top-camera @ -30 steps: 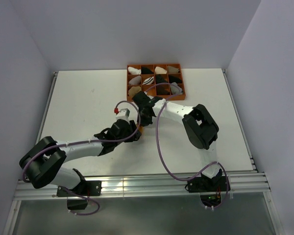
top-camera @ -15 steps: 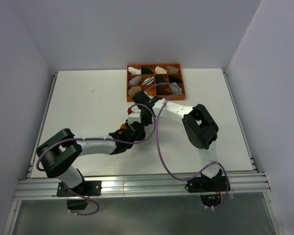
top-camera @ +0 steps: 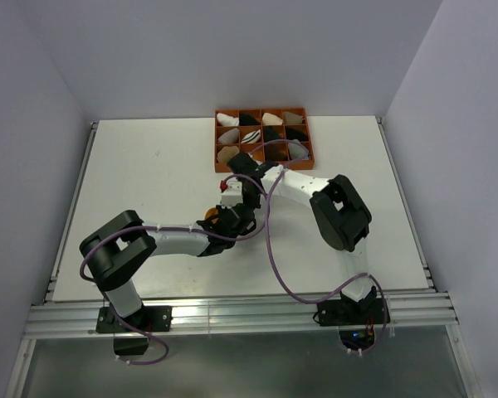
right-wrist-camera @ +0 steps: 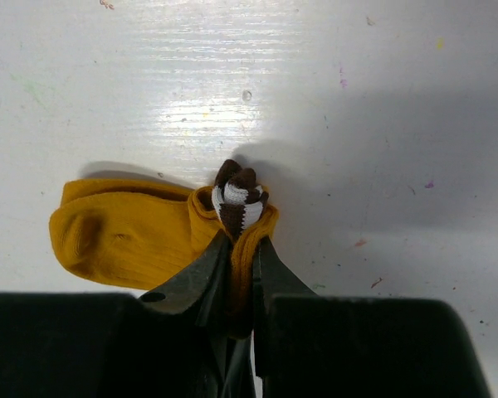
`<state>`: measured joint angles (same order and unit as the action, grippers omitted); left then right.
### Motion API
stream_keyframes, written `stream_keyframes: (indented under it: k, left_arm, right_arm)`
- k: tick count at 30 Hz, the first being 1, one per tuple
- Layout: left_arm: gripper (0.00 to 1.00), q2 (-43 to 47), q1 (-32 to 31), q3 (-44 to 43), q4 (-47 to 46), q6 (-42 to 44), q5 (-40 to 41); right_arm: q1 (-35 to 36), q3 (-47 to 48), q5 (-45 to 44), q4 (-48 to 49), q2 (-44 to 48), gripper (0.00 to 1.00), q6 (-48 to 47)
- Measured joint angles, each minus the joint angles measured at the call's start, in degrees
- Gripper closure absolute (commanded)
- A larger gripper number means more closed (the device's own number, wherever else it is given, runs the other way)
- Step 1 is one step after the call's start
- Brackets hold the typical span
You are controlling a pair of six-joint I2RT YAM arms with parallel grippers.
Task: Roll the socks
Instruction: Roll the sock at the center of the board.
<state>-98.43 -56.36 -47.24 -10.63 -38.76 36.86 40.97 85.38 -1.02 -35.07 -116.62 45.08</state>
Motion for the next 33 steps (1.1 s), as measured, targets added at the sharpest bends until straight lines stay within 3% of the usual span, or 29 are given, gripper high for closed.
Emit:
stream_keyframes:
  k: [5,7,10,11,14,20,33]
  left_arm:
    - [0.98,-0.09,-0.20,-1.01,2.01,-1.66,0.15]
    - [0.99,-0.15,-0.24,-1.49,2.97,-2.38,0.15]
    - [0.99,-0.17,-0.26,-1.75,3.78,-2.69,0.04]
    - [0.99,-0.17,-0.28,-1.77,4.00,-2.73,-0.09]
    - [0.99,0.20,-0.13,-1.70,4.61,-3.19,-1.53]
    - [0.99,4.98,3.37,3.19,3.17,-7.63,-9.44]
    - [0.99,8.04,16.81,10.75,-6.12,-15.26,-32.59]
  right_arm:
    - [-0.09,0.00,0.57,0.07,0.00,1.00,-0.04]
    - [-0.11,-0.02,0.76,0.17,0.00,0.98,-0.07]
    - [-0.13,-0.74,1.18,1.16,0.28,0.84,-0.09]
    - [-0.15,-1.38,1.29,1.84,0.61,0.73,-0.04]
    - [-0.13,-4.07,2.12,4.13,2.45,0.54,0.20]
    - [-0.13,-8.02,4.55,7.74,5.38,0.38,0.76]
    - [-0.37,-21.53,3.19,21.31,21.57,0.33,4.83]
